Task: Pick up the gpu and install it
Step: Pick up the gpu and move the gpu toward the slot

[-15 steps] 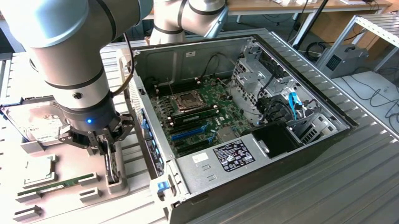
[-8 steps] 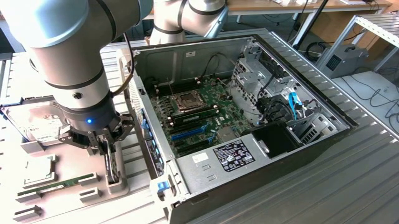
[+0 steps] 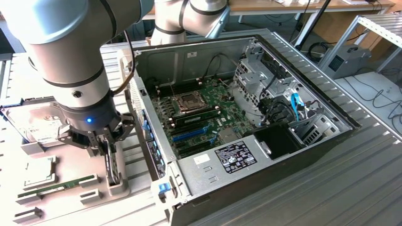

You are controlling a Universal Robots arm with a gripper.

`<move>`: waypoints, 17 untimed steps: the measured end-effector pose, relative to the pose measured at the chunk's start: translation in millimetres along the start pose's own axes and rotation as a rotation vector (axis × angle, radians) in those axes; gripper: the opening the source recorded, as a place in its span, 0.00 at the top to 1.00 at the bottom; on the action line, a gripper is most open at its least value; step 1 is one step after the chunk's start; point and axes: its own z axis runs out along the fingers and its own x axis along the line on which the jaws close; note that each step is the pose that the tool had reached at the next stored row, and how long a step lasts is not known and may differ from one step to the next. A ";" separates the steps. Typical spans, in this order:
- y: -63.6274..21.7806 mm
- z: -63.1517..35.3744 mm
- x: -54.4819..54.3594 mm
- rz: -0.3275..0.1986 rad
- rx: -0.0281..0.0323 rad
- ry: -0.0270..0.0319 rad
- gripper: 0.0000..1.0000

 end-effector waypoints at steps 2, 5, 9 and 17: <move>0.0 -0.5 0.0 0.000 -0.0002 -0.0001 0.74; 0.0 -1.3 0.0 0.000 0.0000 0.0000 0.74; 0.0 -2.2 -0.1 0.000 0.0000 0.0000 0.74; 0.0 -3.6 -0.1 0.000 0.0002 0.0002 0.74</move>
